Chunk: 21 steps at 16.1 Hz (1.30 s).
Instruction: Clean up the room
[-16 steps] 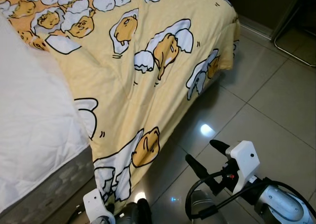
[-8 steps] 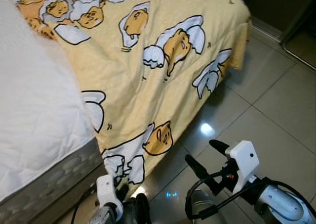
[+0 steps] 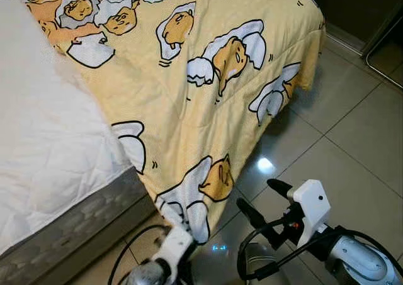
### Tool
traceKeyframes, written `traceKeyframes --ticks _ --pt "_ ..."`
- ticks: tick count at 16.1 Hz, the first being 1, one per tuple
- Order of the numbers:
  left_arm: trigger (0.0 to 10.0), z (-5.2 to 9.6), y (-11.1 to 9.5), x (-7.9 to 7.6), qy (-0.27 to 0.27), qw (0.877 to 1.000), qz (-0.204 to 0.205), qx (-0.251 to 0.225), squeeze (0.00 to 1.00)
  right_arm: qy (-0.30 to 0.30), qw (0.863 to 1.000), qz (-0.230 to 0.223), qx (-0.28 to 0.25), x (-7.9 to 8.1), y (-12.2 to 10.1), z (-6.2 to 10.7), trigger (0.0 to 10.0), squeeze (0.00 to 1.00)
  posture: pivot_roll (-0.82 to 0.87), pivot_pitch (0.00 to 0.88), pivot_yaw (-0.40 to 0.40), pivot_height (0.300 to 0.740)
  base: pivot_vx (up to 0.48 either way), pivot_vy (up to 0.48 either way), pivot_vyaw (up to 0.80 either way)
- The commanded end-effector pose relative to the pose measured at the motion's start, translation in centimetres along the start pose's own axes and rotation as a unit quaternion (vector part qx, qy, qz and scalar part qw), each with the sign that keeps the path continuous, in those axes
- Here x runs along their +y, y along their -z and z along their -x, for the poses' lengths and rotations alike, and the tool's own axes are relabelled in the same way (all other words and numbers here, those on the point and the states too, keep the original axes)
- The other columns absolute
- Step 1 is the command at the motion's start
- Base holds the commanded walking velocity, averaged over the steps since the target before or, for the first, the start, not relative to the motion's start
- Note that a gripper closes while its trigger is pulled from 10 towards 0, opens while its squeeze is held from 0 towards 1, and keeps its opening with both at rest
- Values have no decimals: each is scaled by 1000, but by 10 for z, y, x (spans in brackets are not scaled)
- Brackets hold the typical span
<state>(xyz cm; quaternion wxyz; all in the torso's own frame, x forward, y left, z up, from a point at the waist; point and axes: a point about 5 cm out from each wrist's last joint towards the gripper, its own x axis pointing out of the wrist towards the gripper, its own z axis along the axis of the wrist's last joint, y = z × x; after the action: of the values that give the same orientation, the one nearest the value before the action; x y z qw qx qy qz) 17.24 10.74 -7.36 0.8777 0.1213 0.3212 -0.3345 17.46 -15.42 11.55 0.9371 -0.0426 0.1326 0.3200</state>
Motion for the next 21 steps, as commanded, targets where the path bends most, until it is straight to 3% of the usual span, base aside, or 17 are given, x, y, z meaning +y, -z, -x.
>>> traceKeyframes --ticks 1,4,6,8,9,11,12,13,14,16,18,20,21 --pt "10000 4 14 -12 34 998 -38 29 0 -11 1000 -8 4 2 3 1 10000 0 -325 258 100 740 0 0 0" --pt "10000 3 19 -26 83 990 -103 52 0 -13 1000 -8 7 3 4 2 10000 0 -330 259 98 740 0 0 0" --pt "10000 5 27 -45 139 972 -177 68 0 -14 1000 -8 8 3 4 2 10000 0 -330 259 98 740 0 0 0" --pt "10000 5 31 -58 186 946 -254 82 0 -16 1000 -8 8 3 4 2 10000 0 -329 258 94 740 0 0 0" --pt "10000 5 32 -61 192 939 -272 87 0 -17 1000 -8 8 2 4 2 10000 0 -329 258 94 740 0 0 0" --pt "10000 1 30 -59 156 941 -285 91 0 -15 1000 -7 8 2 4 2 10000 0 -333 256 95 740 0 0 0" --pt "10000 -3 24 -49 93 957 -260 83 0 -15 1000 -7 8 2 4 2 10000 0 -333 256 95 740 0 0 0" --pt "10000 -4 23 -47 84 963 -242 80 0 -14 1000 -7 8 2 4 2 10000 0 -335 255 96 740 0 0 0" --pt "10000 -4 21 -45 81 961 -253 75 1000 -14 1000 -7 8 2 4 2 10000 0 -335 255 96 740 0 0 0" --pt "10000 -5 17 -37 67 958 -269 69 1000 -12 1000 -7 5 2 4 2 10000 0 -334 254 98 740 0 0 0" --pt "10000 -3 21 -39 94 941 -317 72 1000 -11 1000 -7 3 2 4 1 10000 0 -334 250 100 740 0 0 0" --pt "10000 -2 23 -42 114 932 -337 72 1000 -11 1000 -7 3 2 4 0 10000 0 -329 247 104 740 0 0 0" --pt "10000 3 30 -41 153 915 -363 87 1000 -12 1000 -7 2 1 4 -1 10000 0 -325 243 105 740 0 0 0"
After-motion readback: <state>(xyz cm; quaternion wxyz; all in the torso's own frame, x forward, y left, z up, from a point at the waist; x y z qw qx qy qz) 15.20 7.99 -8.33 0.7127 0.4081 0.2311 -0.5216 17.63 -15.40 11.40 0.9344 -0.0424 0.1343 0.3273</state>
